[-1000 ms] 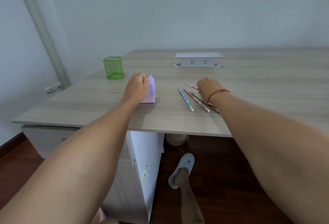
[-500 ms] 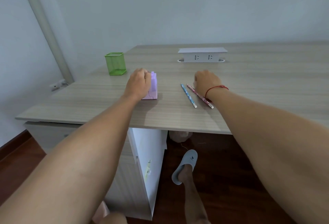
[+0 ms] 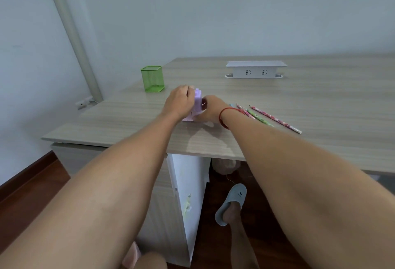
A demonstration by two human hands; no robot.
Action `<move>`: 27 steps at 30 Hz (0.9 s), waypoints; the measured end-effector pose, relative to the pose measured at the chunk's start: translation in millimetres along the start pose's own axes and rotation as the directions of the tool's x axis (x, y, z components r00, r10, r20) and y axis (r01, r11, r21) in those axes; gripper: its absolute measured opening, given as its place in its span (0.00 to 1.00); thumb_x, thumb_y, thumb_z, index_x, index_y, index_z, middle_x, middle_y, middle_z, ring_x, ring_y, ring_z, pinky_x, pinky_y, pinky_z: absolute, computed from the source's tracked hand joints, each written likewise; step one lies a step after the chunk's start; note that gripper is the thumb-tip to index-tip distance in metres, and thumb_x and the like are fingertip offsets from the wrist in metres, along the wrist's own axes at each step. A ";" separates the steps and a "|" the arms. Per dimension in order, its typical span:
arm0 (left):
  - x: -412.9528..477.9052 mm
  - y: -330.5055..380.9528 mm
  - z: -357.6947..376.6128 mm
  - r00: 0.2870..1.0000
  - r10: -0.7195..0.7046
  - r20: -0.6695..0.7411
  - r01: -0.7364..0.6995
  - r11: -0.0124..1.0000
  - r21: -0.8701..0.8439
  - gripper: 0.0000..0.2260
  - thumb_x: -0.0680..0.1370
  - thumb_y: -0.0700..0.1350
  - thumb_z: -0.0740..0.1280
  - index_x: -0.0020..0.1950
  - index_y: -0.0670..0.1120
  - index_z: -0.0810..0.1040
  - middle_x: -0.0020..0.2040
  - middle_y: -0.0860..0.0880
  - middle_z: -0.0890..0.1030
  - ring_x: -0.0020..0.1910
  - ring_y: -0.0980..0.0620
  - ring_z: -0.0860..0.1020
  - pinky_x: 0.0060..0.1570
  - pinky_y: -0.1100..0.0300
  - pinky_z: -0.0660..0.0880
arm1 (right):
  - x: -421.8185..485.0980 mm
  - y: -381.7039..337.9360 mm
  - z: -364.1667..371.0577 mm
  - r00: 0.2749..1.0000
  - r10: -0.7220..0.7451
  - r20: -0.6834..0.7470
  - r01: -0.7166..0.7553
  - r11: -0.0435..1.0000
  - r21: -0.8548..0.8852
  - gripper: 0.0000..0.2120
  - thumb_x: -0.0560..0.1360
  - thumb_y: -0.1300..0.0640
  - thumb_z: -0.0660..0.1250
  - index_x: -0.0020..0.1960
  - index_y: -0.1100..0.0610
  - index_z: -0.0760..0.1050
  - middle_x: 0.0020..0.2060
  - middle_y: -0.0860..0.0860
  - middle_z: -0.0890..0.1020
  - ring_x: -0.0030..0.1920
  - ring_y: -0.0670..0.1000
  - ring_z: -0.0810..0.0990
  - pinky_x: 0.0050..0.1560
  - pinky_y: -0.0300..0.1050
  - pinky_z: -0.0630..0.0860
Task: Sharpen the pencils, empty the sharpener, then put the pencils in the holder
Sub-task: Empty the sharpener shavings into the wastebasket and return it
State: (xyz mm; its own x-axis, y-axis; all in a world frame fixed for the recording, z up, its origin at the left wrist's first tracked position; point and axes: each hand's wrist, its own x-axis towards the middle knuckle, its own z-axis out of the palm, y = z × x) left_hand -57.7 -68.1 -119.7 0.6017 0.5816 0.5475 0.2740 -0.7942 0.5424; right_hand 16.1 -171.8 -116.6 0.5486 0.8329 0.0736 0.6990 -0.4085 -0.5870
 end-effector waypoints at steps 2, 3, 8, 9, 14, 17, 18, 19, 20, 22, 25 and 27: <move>-4.5 1.5 -4.0 0.995 0.075 -0.059 -0.073 0.997 0.039 0.14 0.81 0.44 0.56 0.39 0.41 0.73 0.39 0.40 0.78 0.42 0.40 0.75 0.41 0.53 0.67 | 0.8 -1.0 1.1 1.000 0.021 -0.009 -0.021 1.000 -0.006 0.12 0.71 0.53 0.71 0.40 0.56 0.69 0.39 0.52 0.74 0.41 0.54 0.71 0.38 0.41 0.67; -6.0 2.1 -5.6 0.990 0.102 -0.093 -0.097 0.993 0.060 0.15 0.81 0.46 0.56 0.37 0.43 0.71 0.36 0.44 0.75 0.40 0.41 0.73 0.38 0.55 0.65 | 0.4 -1.3 1.2 1.000 0.028 -0.008 -0.028 1.000 -0.008 0.14 0.71 0.52 0.71 0.37 0.55 0.67 0.37 0.51 0.73 0.41 0.54 0.71 0.34 0.39 0.66; -13.8 3.3 -5.7 0.993 0.074 -0.090 -0.064 0.992 0.106 0.21 0.78 0.56 0.59 0.33 0.43 0.73 0.29 0.49 0.74 0.34 0.45 0.72 0.33 0.58 0.66 | -3.2 -2.0 1.7 0.999 0.039 -0.031 -0.039 0.999 0.003 0.18 0.72 0.54 0.70 0.32 0.53 0.63 0.29 0.48 0.68 0.30 0.51 0.68 0.27 0.39 0.62; -15.4 1.7 -5.8 0.992 0.089 -0.091 -0.079 0.991 0.112 0.20 0.77 0.57 0.59 0.37 0.43 0.77 0.32 0.48 0.78 0.36 0.45 0.75 0.34 0.57 0.70 | -4.2 -2.8 1.4 0.999 0.042 -0.029 -0.042 0.999 0.005 0.18 0.72 0.54 0.70 0.32 0.54 0.63 0.28 0.48 0.68 0.29 0.50 0.67 0.27 0.39 0.62; -17.7 1.9 -8.5 0.993 0.083 -0.087 -0.074 0.992 0.106 0.19 0.75 0.57 0.59 0.43 0.45 0.81 0.40 0.47 0.84 0.43 0.45 0.80 0.41 0.53 0.78 | -8.5 -2.3 -3.4 0.997 0.070 -0.011 -0.070 0.997 0.030 0.12 0.72 0.51 0.71 0.39 0.57 0.73 0.33 0.50 0.74 0.37 0.53 0.73 0.33 0.40 0.69; -16.2 4.0 -10.5 0.996 0.060 -0.063 -0.054 0.994 0.094 0.19 0.75 0.57 0.59 0.43 0.43 0.81 0.40 0.45 0.84 0.44 0.44 0.80 0.42 0.51 0.78 | -10.0 2.8 -10.6 0.996 0.086 -0.008 -0.086 0.996 -0.009 0.14 0.70 0.50 0.73 0.49 0.59 0.76 0.43 0.52 0.78 0.43 0.54 0.75 0.44 0.43 0.71; -16.0 4.2 -10.7 0.997 0.058 -0.057 -0.053 0.994 0.091 0.19 0.75 0.56 0.59 0.43 0.43 0.81 0.41 0.45 0.84 0.44 0.44 0.80 0.42 0.51 0.78 | -11.1 4.5 -13.9 0.995 0.095 -0.007 -0.095 0.995 -0.026 0.16 0.70 0.51 0.73 0.52 0.60 0.77 0.46 0.53 0.79 0.45 0.54 0.76 0.47 0.44 0.73; -15.9 4.4 -10.6 0.997 0.056 -0.049 -0.051 0.995 0.090 0.19 0.76 0.56 0.60 0.43 0.42 0.81 0.41 0.44 0.84 0.44 0.44 0.80 0.42 0.51 0.78 | -12.2 6.4 -17.2 0.994 0.108 -0.006 -0.108 0.994 -0.033 0.18 0.70 0.52 0.73 0.55 0.62 0.77 0.48 0.54 0.81 0.46 0.54 0.77 0.50 0.45 0.74; -15.6 4.4 -10.4 0.997 0.058 -0.044 -0.054 0.994 0.092 0.19 0.76 0.56 0.60 0.44 0.42 0.81 0.41 0.44 0.83 0.44 0.43 0.80 0.42 0.51 0.78 | -13.9 8.6 -20.6 0.993 0.120 -0.008 -0.120 0.992 -0.035 0.19 0.70 0.53 0.73 0.56 0.63 0.77 0.50 0.56 0.82 0.47 0.55 0.78 0.51 0.45 0.76; -16.1 5.2 -9.8 0.997 0.062 -0.042 -0.058 0.993 0.099 0.19 0.77 0.55 0.59 0.43 0.42 0.81 0.39 0.43 0.83 0.42 0.43 0.79 0.41 0.51 0.77 | -17.7 13.9 -27.8 0.990 0.141 -0.026 -0.143 0.989 -0.048 0.18 0.71 0.54 0.72 0.57 0.63 0.78 0.51 0.57 0.83 0.46 0.55 0.78 0.50 0.45 0.75; -17.4 4.8 -8.2 0.996 0.078 -0.037 -0.074 0.993 0.090 0.18 0.79 0.54 0.59 0.44 0.41 0.80 0.42 0.43 0.82 0.43 0.42 0.78 0.41 0.53 0.74 | -25.1 20.7 -39.6 0.986 0.152 -0.064 -0.155 0.987 -0.042 0.18 0.72 0.56 0.71 0.58 0.64 0.77 0.51 0.57 0.82 0.47 0.55 0.78 0.47 0.43 0.73; -18.2 4.8 -7.2 0.998 0.062 -0.016 -0.061 0.997 0.057 0.18 0.78 0.54 0.58 0.47 0.42 0.80 0.46 0.44 0.81 0.47 0.41 0.78 0.42 0.55 0.72 | -30.0 22.6 -48.8 0.984 0.152 -0.096 -0.154 0.988 -0.008 0.18 0.73 0.56 0.71 0.60 0.63 0.76 0.53 0.58 0.82 0.51 0.56 0.80 0.50 0.45 0.74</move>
State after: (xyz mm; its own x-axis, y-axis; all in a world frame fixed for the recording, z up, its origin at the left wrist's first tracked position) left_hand -72.8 -81.2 -122.5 0.6057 0.5339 0.5900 0.2790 -0.8369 0.4709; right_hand 37.8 -224.2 -92.8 0.6903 0.7210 0.0606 0.6099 -0.5348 -0.5848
